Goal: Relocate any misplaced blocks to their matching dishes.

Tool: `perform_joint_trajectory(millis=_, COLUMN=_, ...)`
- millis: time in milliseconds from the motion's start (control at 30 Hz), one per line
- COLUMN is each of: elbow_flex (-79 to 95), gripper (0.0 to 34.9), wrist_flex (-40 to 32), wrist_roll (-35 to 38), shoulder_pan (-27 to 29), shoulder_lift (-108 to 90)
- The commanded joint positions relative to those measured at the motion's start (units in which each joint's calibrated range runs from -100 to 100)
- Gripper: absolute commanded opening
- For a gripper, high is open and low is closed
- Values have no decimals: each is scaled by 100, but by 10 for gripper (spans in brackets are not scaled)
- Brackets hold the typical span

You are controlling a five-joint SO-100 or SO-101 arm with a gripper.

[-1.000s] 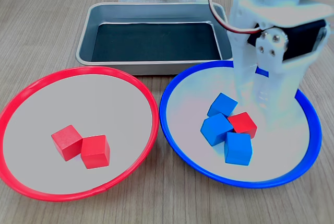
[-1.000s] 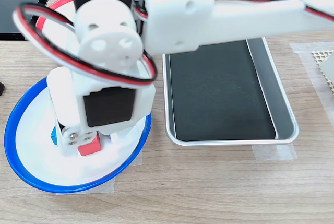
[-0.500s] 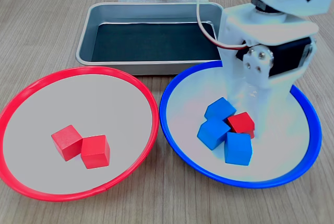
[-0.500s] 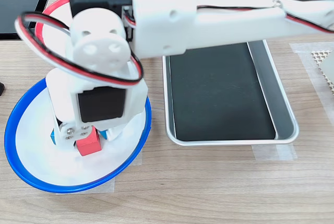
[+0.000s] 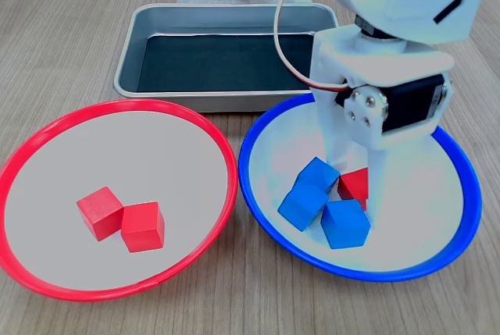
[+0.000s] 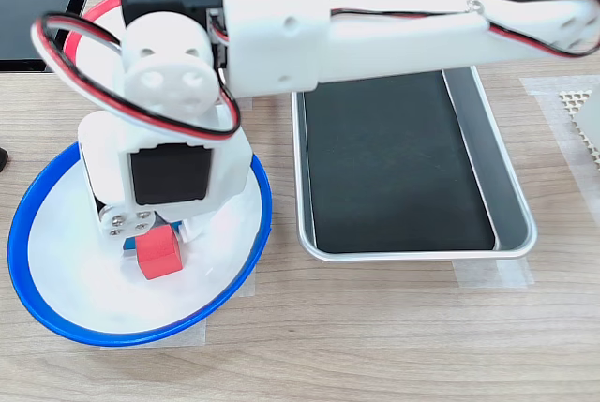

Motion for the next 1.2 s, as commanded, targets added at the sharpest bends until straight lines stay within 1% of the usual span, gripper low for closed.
perform_joint_trajectory(millis=0, elbow_flex=-225, gripper=141, wrist_flex=-57, wrist_roll=34, shoulder_pan=-42, shoulder_lift=-19)
perform_joint_trajectory(millis=100, elbow_flex=-206, gripper=129, wrist_flex=-74, wrist_roll=63, shoulder_pan=-51, shoulder_lift=-10)
perform_joint_trajectory(millis=567, elbow_flex=-143, gripper=122, wrist_flex=-214, wrist_roll=103, shoulder_pan=-146, shoulder_lift=15)
perform_joint_trajectory(millis=667, elbow_flex=-124, gripper=105, wrist_flex=-214, wrist_roll=142, shoulder_pan=-155, shoulder_lift=15)
perform_joint_trajectory(millis=733, elbow_flex=-124, gripper=72, wrist_flex=-222, wrist_roll=190, shoulder_pan=-164, shoulder_lift=24)
perform_joint_trajectory(millis=767, elbow_flex=-115, gripper=32, wrist_flex=-239, wrist_roll=230, shoulder_pan=-174, shoulder_lift=24)
perform_joint_trajectory(millis=800, elbow_flex=-106, gripper=4, wrist_flex=-239, wrist_roll=249, shoulder_pan=-174, shoulder_lift=15)
perform_joint_trajectory(millis=1033, elbow_flex=-170, gripper=4, wrist_flex=-74, wrist_roll=225, shoulder_pan=-193, shoulder_lift=-164)
perform_joint_trajectory(millis=1167, elbow_flex=-334, gripper=4, wrist_flex=50, wrist_roll=254, shoulder_pan=-98, shoulder_lift=-462)
